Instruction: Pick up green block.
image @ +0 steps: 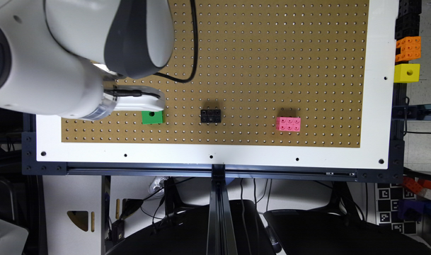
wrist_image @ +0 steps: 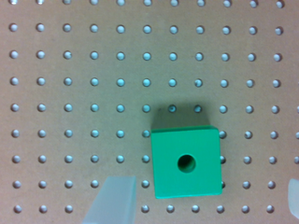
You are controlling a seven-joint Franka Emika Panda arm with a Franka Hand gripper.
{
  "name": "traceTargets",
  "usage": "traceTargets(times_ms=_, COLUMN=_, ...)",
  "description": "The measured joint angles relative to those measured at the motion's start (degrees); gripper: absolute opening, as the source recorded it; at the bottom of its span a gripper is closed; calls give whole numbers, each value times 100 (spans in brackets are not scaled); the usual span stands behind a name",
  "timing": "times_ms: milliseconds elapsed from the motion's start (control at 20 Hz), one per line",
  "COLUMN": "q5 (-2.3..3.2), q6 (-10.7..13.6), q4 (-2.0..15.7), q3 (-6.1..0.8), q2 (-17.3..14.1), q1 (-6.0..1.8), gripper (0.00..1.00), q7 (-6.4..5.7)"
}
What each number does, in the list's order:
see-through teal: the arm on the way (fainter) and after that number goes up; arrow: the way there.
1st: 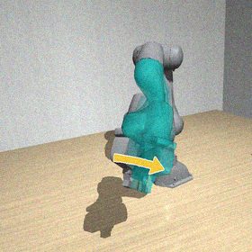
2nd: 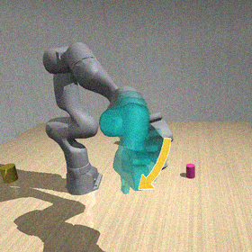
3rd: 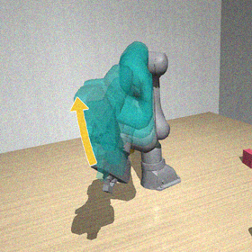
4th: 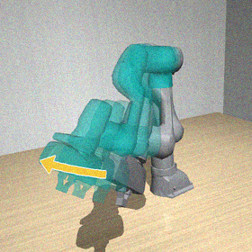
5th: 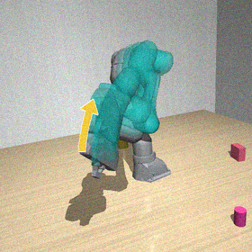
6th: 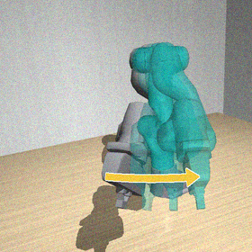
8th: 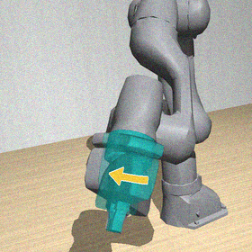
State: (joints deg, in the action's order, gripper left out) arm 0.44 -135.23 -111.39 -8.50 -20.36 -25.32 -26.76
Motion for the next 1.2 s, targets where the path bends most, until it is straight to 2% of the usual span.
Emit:
traceTargets(times_ms=250, q5=1, q6=-20, q4=-2, q3=0, q2=-83, q1=0, gripper=100, q7=-3)
traceTargets(times_ms=550, q5=23, q6=-407, q4=1, q3=2, q2=-557, q1=-1, gripper=100, q7=-3)
traceTargets(times_ms=950, q5=23, q6=-432, q4=16, q3=-12, q2=-632, q1=11, gripper=100, q7=-10)
traceTargets(times_ms=1200, q5=40, q6=-760, q4=18, q3=-3, q2=-948, q1=6, gripper=100, q7=-10)
